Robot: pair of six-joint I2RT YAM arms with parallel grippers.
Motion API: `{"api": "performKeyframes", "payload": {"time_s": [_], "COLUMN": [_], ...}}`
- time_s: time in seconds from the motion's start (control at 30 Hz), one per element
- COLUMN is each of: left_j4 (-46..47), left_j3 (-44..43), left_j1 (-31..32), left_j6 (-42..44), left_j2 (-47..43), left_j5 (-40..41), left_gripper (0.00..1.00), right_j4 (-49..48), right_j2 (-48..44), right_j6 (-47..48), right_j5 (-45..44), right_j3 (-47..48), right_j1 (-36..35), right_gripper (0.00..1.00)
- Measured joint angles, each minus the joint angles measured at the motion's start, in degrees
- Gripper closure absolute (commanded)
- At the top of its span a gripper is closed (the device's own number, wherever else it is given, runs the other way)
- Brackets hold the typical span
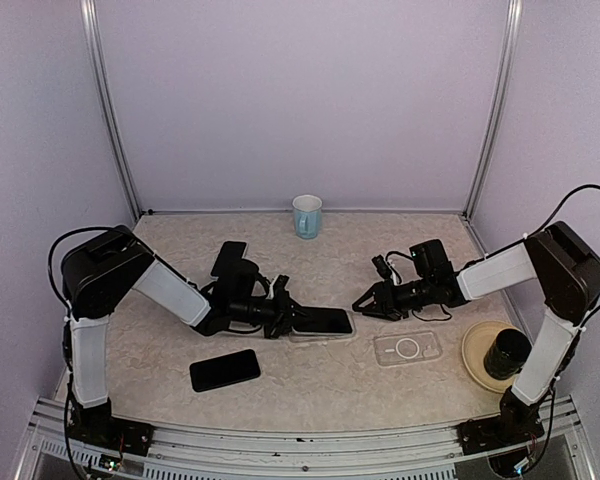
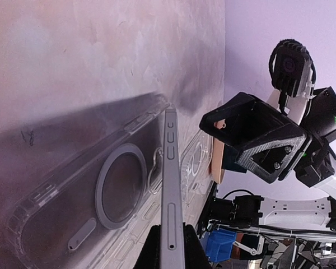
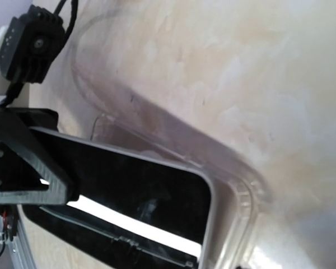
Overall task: Put the phone into the phone case
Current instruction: Install the phone into the phone case.
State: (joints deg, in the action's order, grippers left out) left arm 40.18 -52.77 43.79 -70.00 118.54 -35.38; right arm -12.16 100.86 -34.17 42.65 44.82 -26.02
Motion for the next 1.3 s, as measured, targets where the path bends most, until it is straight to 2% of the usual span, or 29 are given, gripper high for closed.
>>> {"api": "performKeyframes", "payload": {"time_s": [0.27, 0.6, 0.93, 1.3], "left_j4": [-6.1, -7.5, -6.2, 0.5], "left_j3": [-2.6, -3.5, -3.8, -2.1], "left_j1": [0.0, 0.0, -0.3, -1.0], "left_j6": [0.2, -1.4, -3.0, -7.0], "left_j2": [-1.0, -0.7, 0.5, 2.8], "left_j5": [0.9, 0.8, -0.3, -2.1], "left_gripper": [1.0, 1.0, 1.0, 1.0], "right_j4": [0.0, -1.7, -2.8, -2.7], "right_j2": [0.7, 5.3, 5.9, 5.9], "right_j6": [0.0, -1.1, -1.7, -1.9], "right_j5": [-0.4, -1.4, -1.6, -1.8], "right_j3": [0.0, 1.2, 1.4, 1.4], "right_j1": [-0.6, -4.2, -4.3, -4.3], "right_gripper": [0.51, 0.51, 0.52, 0.53]}}
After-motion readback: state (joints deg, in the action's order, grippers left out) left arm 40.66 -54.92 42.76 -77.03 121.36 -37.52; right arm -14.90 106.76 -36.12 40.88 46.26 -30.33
